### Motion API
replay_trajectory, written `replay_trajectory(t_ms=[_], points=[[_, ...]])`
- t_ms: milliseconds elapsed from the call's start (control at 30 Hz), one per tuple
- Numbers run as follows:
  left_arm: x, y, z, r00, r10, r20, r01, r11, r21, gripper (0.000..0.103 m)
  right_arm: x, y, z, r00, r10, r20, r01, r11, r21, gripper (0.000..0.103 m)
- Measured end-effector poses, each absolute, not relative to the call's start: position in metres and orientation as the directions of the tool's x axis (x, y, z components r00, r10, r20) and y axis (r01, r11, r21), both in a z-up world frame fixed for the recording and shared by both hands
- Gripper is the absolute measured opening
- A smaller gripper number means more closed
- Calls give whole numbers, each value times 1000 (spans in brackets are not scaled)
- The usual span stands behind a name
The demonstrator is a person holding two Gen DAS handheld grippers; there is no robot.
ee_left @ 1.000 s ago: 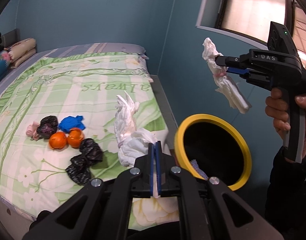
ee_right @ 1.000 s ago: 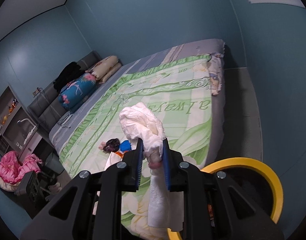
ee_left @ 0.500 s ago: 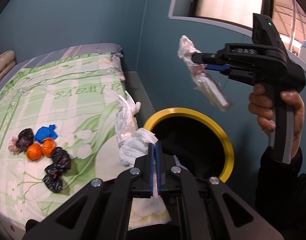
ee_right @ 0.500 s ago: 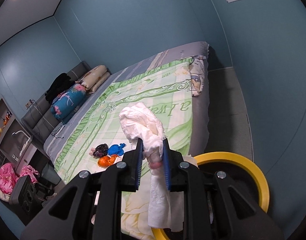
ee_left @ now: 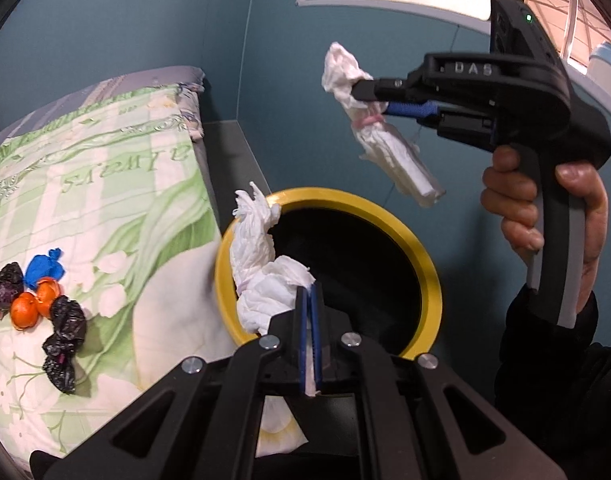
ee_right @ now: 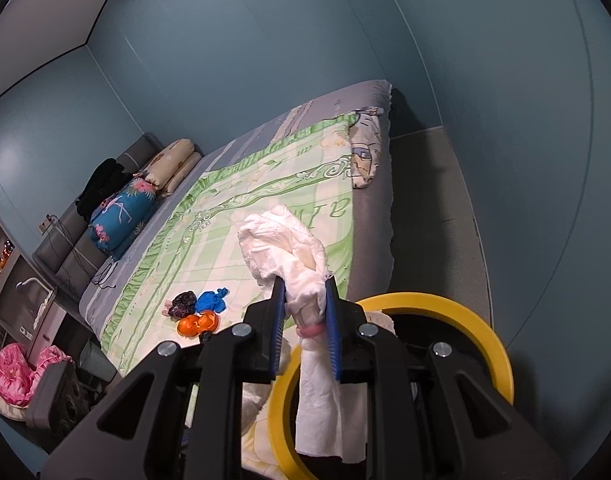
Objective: Collect trash
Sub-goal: 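Carry white tissues into the yellow bin with both grippers and open them, then grasp the black plastic bag with the left gripper while the right grasps an orange peel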
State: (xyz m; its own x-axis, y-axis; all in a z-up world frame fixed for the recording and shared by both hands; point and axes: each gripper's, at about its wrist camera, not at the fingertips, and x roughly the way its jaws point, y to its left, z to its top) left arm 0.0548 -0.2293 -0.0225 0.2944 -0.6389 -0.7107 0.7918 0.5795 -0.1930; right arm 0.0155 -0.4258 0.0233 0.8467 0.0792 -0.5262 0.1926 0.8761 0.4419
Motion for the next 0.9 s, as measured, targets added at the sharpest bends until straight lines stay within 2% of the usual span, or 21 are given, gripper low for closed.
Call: replay_trajectory(t_ms=[400, 533, 567, 633, 667, 700, 833, 900], points=[[49, -258, -42, 260, -597, -759, 807, 566, -169, 2, 20, -440, 11, 843, 105, -527, 202, 848, 491, 21], [49, -258, -42, 263, -594, -760, 805, 569, -167, 3, 22, -443, 10, 844, 90, -529, 217, 844, 490, 25], [49, -257, -42, 265, -592, -761, 802, 574, -167, 8, 21, -443, 10, 845, 93, -527, 216, 842, 495, 29], [49, -255, -42, 270, -592, -759, 794, 583, -172, 24, 22, -443, 10, 845, 97, -527, 216, 839, 500, 31], [50, -253, -42, 284, -589, -757, 786, 595, -168, 38, 22, -443, 10, 845, 93, -527, 219, 839, 499, 33], [52, -251, -41, 295, -587, -754, 780, 604, -165, 47, 22, -443, 10, 845, 93, -527, 219, 838, 500, 34], [63, -239, -35, 327, -582, -745, 750, 639, -170, 52, 23, -443, 11, 845, 96, -526, 220, 834, 505, 41], [68, -231, -33, 347, -576, -740, 734, 658, -168, 60, 23, -442, 12, 848, 95, -521, 219, 833, 508, 44]])
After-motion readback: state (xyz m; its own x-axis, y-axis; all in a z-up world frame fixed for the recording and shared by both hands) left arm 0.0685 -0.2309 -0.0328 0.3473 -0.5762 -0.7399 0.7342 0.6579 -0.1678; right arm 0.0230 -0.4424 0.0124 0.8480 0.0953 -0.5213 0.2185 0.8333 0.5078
